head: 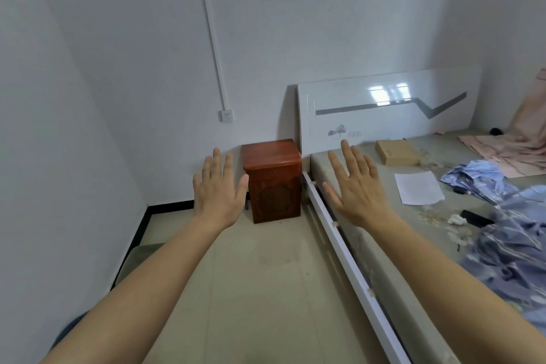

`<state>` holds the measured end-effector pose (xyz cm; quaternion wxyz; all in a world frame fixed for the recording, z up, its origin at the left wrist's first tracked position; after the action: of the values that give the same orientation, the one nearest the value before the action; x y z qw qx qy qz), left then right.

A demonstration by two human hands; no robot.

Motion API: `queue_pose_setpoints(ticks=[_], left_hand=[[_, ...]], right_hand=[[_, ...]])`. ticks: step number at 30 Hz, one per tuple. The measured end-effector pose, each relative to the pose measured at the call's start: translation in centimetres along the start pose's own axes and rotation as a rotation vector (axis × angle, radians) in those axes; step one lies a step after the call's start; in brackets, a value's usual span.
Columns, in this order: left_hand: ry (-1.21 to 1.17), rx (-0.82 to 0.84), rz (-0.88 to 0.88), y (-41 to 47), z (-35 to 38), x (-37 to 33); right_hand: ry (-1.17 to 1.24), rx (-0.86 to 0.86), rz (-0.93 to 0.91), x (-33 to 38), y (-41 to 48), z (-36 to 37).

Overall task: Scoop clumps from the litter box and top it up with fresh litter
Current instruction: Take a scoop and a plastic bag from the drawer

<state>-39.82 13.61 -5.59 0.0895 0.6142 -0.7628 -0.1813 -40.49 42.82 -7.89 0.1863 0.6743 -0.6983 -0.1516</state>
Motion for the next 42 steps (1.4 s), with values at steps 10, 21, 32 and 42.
queue_pose_setpoints(ticks=[10, 21, 32, 42], left_hand=[[-0.024, 0.022, -0.01, 16.3, 9.6, 6.6], [-0.16, 0.167, -0.071, 39.4, 26.3, 19.5], [-0.294, 0.46, -0.207, 50.1, 47.3, 22.4], [-0.477, 0.705, -0.487, 53.5, 66.7, 26.2]], right_hand=[[-0.01, 0.082, -0.039, 2.3, 18.3, 12.5], [-0.051, 0.203, -0.015, 6.3, 39.0, 30.3], [0.055, 0.455, 0.034, 3.3, 49.0, 50.9], [0.113, 0.742, -0.064, 7.0, 51.4, 73.1]])
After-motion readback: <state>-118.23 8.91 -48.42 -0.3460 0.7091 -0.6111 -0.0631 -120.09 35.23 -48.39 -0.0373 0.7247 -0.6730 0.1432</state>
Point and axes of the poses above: each hand's wrist, its own y-axis towards the middle knuckle, its own z-axis out of the palm, x = y × z, the point moved 3 cm from there along y, towards the middle knuckle, and after that the axes turned 11 degrees about z, right-handed, at the moved point
